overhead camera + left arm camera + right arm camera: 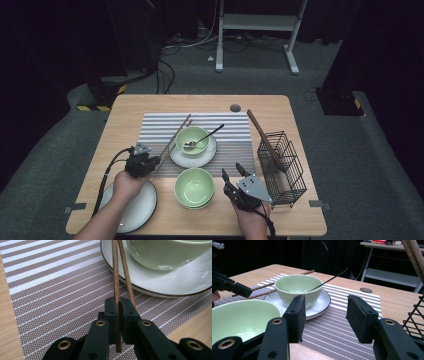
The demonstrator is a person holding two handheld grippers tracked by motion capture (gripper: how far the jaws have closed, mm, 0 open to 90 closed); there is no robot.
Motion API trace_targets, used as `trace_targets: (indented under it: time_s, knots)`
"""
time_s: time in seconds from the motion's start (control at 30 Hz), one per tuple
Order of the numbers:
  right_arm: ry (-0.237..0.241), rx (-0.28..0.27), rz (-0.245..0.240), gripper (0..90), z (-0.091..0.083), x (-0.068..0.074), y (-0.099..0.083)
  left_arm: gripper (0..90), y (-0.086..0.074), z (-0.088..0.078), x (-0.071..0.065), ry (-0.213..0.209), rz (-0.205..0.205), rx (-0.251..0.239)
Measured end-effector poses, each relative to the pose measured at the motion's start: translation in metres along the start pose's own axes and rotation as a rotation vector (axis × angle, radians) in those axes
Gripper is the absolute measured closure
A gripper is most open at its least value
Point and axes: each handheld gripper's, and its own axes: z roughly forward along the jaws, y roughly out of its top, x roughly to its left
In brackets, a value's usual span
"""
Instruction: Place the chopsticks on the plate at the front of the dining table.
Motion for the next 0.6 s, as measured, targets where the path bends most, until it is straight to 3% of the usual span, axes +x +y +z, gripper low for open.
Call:
trace_targets:
  time_s: [0.6]
  knots:
    - [0.002,-0.002,-0.002,49.4,-0.0004,0.0007,0.0002,84.7,0.0001,0.0042,-0.0005,0.010,-0.003,0.046]
